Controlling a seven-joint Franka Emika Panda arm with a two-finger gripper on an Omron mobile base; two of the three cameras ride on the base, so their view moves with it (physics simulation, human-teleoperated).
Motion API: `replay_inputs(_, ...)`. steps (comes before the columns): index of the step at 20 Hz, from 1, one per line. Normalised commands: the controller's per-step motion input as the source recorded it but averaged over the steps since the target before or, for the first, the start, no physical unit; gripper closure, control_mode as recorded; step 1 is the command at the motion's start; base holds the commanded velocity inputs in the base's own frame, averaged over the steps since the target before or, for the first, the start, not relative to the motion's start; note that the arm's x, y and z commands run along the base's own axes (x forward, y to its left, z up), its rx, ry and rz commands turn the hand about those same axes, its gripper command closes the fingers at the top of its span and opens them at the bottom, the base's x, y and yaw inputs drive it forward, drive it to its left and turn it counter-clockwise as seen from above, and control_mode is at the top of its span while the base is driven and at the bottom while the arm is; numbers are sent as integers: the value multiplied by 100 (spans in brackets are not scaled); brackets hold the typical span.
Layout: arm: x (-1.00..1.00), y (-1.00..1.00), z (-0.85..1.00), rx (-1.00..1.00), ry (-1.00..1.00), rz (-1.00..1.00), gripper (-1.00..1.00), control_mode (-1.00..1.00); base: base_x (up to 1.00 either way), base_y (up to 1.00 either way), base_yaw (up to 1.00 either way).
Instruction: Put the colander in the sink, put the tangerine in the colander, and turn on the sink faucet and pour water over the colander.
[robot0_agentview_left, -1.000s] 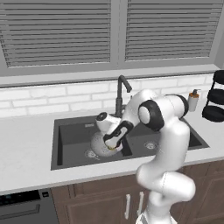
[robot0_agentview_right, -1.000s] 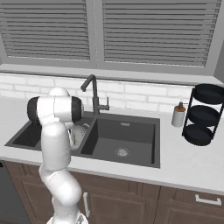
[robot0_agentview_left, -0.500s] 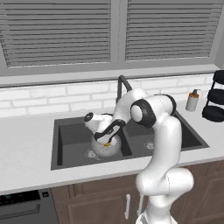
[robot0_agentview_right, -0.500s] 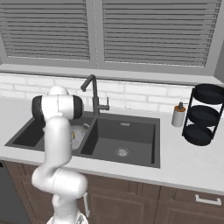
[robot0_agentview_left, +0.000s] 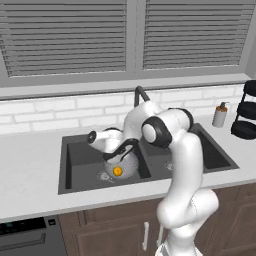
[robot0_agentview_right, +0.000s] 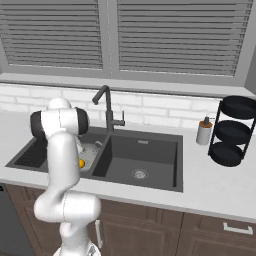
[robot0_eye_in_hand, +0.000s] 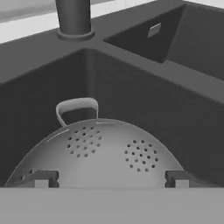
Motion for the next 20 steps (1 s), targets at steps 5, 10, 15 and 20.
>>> replay_inputs(5, -100, 0, 38, 0, -59, 3, -100, -100, 0, 0, 0)
replay_inputs(10, -100, 15, 62, 4, -43, 7, -100, -100, 0, 0, 0)
replay_inputs(15, -98, 37, 84, 18, -11, 3, -100, -100, 0, 0, 0)
replay_inputs(20, -74, 19, 100, 19, 0, 0, -100, -100, 0, 0, 0)
